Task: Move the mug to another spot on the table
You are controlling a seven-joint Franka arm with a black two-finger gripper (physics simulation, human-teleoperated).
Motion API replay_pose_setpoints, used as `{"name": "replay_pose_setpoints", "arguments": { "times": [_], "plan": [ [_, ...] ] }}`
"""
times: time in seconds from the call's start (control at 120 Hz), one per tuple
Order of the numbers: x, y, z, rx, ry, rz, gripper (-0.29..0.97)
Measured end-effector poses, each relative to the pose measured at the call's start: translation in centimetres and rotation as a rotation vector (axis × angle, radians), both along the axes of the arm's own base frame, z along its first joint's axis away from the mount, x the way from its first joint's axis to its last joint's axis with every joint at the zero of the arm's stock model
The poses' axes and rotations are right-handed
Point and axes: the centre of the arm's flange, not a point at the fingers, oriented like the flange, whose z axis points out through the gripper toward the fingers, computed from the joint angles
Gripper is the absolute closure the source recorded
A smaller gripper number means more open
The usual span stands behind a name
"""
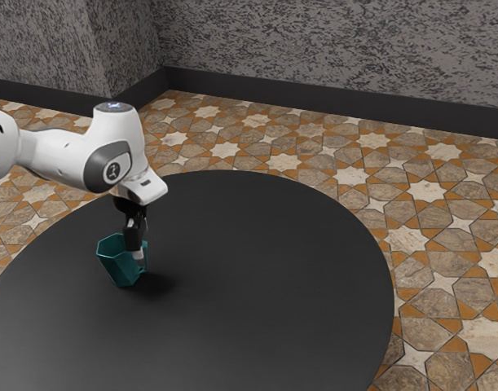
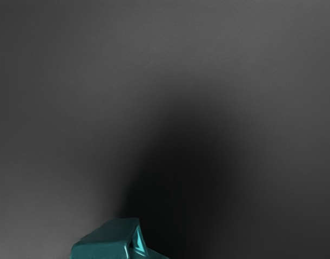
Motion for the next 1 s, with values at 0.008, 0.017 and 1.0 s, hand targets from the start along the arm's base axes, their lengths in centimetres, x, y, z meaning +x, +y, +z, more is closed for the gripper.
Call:
{"name": "replay_pose_setpoints", "arguments": {
  "times": [0.008, 0.017, 1.0],
  "plan": [
    [0.0, 0.0, 0.0, 0.000, 0.000, 0.000, 0.00],
    [0.0, 0.0, 0.0, 0.000, 0.000, 0.001, 0.00],
    [1.8, 1.7, -3.7, 0.003, 0.027, 0.034, 0.00]
  ]
}}
